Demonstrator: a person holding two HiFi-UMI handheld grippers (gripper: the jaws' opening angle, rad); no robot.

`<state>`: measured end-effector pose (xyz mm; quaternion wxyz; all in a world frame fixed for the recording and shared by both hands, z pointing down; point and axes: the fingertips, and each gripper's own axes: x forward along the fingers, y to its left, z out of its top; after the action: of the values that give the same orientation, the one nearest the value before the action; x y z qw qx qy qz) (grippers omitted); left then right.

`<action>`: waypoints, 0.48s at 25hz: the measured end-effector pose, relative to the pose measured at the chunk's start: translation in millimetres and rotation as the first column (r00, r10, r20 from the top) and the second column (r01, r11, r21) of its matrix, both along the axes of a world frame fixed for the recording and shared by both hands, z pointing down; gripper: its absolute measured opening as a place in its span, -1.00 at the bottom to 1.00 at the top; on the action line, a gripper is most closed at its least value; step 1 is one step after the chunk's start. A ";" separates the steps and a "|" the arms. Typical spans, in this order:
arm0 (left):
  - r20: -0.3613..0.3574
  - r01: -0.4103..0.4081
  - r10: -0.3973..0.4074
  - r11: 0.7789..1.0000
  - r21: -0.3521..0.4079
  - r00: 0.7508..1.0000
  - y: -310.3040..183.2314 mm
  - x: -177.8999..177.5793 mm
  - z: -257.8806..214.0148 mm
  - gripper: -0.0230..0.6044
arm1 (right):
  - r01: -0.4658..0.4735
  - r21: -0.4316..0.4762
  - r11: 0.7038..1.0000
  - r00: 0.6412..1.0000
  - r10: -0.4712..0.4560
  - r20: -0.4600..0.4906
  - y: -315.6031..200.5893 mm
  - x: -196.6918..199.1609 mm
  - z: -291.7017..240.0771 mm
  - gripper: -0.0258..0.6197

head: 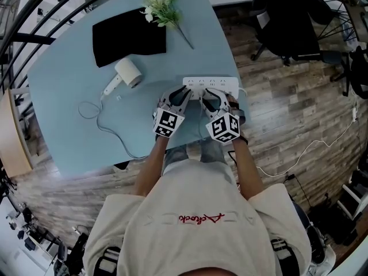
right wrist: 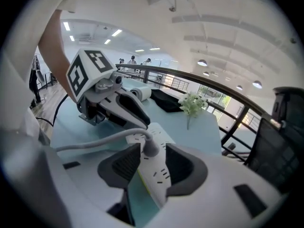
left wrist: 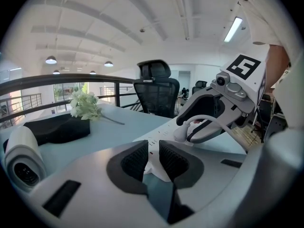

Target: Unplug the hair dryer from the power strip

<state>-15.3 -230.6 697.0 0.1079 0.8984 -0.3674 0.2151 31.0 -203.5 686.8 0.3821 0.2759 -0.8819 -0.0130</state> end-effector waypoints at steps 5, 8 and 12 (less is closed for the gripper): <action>0.005 -0.002 0.002 1.000 -0.006 1.000 0.3 -0.8 -0.4 -0.69 | 0.019 -0.039 0.999 1.000 -0.019 0.007 -5.6 -5.3 5.2 -0.44; 0.008 -0.004 0.004 1.000 -0.006 1.000 -0.4 -0.1 -1.4 -0.70 | 0.036 -0.055 0.998 0.999 -0.036 0.000 -8.5 -6.8 6.9 -0.44; 0.009 -0.005 0.005 1.000 -0.008 1.000 -0.2 0.0 -0.6 -0.71 | 0.067 -0.076 0.995 0.998 -0.067 -0.002 -8.9 -8.1 8.5 -0.44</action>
<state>-15.3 -230.8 696.4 0.1094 0.8978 -0.3650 0.2209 22.9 -212.4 695.3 0.3936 0.2314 -0.8896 0.0071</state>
